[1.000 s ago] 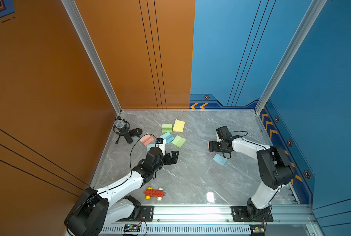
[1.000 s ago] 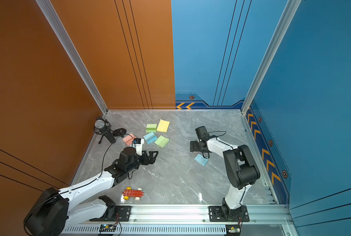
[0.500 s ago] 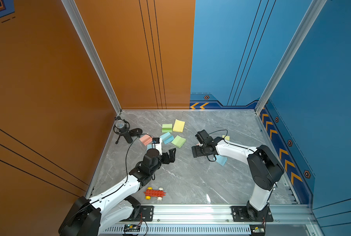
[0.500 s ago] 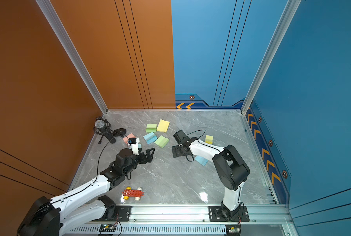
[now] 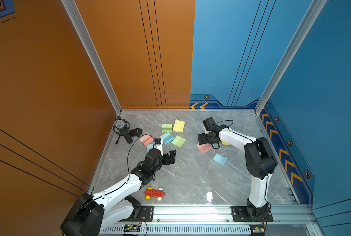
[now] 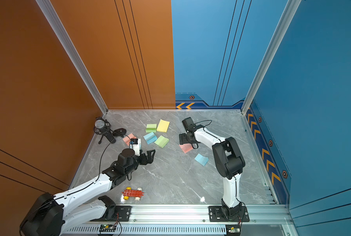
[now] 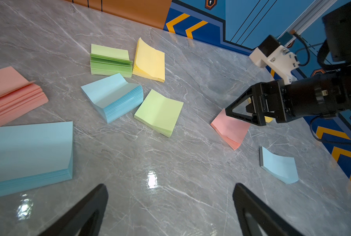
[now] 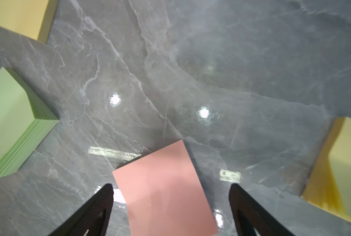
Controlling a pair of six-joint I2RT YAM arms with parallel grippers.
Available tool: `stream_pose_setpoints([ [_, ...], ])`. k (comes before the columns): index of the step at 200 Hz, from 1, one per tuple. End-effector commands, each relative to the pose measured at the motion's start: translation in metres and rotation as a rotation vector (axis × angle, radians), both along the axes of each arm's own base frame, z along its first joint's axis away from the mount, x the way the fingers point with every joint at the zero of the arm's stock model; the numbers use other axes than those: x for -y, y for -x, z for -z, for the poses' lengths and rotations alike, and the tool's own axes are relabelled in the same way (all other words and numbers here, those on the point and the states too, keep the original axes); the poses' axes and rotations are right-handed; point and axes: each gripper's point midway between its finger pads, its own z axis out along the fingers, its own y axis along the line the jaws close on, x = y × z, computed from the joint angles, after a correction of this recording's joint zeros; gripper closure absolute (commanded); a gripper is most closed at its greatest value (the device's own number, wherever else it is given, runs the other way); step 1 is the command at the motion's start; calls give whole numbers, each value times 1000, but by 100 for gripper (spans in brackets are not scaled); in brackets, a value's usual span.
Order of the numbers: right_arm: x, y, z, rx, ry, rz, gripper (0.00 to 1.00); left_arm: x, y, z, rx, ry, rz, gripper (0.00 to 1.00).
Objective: Tear off pages from different memo pads
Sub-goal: Adjust the memo pad at the center of the board, then move the memo pad to the center of the board.
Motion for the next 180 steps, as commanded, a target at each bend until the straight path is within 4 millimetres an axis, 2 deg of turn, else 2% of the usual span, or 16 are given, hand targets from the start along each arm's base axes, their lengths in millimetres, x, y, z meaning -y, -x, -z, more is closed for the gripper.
stream_pose_setpoints([
  [1, -19, 10, 12, -80, -76, -74, 9, 14, 2, -6, -13, 18, 57, 0],
  [28, -18, 19, 21, -90, -37, -79, 15, 15, 1, -3, -20, 10, 60, 0],
  [58, -17, 40, 26, -64, 93, -116, 17, 14, 1, -1, -24, 3, 49, 1],
  [115, -32, 99, 35, -73, 164, -151, 20, 12, 0, 1, -24, -13, 40, 1],
  [126, -39, 119, 35, -79, 155, -141, 21, 14, 1, 1, -23, -13, 48, 1],
  [142, -52, 141, 23, -57, 97, -119, 20, 21, 2, 0, -21, -19, 89, 2],
  [161, -71, 158, -7, 11, 7, -119, 16, 34, 5, -2, -10, -39, 160, 3],
  [180, -67, 162, -35, 66, -43, -101, 11, 51, 11, -2, 4, -72, 264, 2],
])
